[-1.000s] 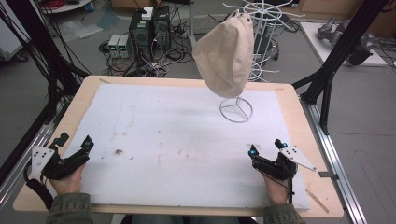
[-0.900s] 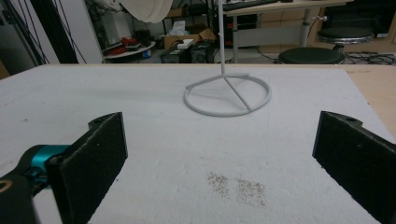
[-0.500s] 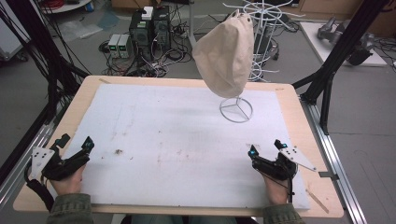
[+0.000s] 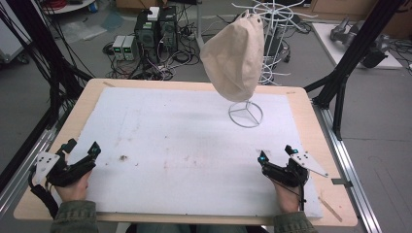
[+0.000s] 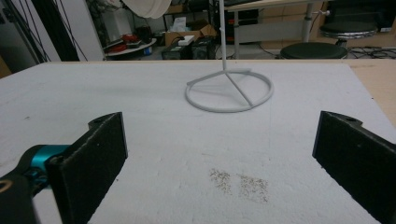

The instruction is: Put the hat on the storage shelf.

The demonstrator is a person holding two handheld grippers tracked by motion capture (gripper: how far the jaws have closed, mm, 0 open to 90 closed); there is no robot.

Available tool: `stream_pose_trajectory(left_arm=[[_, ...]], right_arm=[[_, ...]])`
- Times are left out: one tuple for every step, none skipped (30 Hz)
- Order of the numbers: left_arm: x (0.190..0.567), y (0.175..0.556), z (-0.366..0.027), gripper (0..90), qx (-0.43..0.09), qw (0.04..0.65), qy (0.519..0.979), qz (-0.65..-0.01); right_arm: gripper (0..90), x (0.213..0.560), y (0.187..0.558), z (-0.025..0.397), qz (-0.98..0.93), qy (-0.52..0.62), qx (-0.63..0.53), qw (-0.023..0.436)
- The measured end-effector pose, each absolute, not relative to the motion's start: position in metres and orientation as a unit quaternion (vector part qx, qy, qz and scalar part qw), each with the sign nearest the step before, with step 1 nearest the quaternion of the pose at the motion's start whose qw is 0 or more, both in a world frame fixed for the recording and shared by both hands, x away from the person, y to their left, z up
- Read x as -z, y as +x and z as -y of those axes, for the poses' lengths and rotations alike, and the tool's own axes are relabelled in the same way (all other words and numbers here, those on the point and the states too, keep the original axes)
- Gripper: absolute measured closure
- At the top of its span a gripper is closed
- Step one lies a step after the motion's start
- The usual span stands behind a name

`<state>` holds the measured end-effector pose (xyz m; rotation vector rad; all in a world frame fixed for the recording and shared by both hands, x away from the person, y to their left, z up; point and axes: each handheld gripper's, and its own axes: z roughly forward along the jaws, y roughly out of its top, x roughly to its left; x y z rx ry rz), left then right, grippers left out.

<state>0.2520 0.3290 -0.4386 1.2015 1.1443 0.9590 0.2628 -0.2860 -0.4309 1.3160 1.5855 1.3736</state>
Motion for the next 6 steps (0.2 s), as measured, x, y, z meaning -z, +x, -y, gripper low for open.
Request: stream_pose_trajectory(left_arm=[[0.4387, 0.252, -0.3294, 17.4, -0.408, 0.575, 0.513, -0.49], [0.4387, 0.2519, -0.3298, 17.4, -0.408, 0.575, 0.512, -0.491], [0.4383, 0.2517, -0.3301, 17.6, -0.409, 0.574, 0.511, -0.493], [0.4381, 0.2516, -0.3303, 17.6, -0.409, 0.574, 0.51, -0.493], [0.4379, 0.2514, -0.3304, 17.6, -0.409, 0.575, 0.509, -0.492], [0.4378, 0.2512, -0.3306, 17.6, -0.409, 0.575, 0.509, -0.493]], right_arm=[[2.1, 0.4309, 0.2628, 0.2858, -0.605, 0.503, -0.524, 0.326], [2.1, 0.431, 0.263, 0.2861, -0.605, 0.502, -0.524, 0.327], [2.1, 0.431, 0.263, 0.2861, -0.605, 0.503, -0.524, 0.327], [2.1, 0.431, 0.2631, 0.2861, -0.605, 0.503, -0.524, 0.327], [2.1, 0.431, 0.2632, 0.2862, -0.605, 0.503, -0.524, 0.327], [2.1, 0.4311, 0.2634, 0.2863, -0.605, 0.502, -0.524, 0.328]])
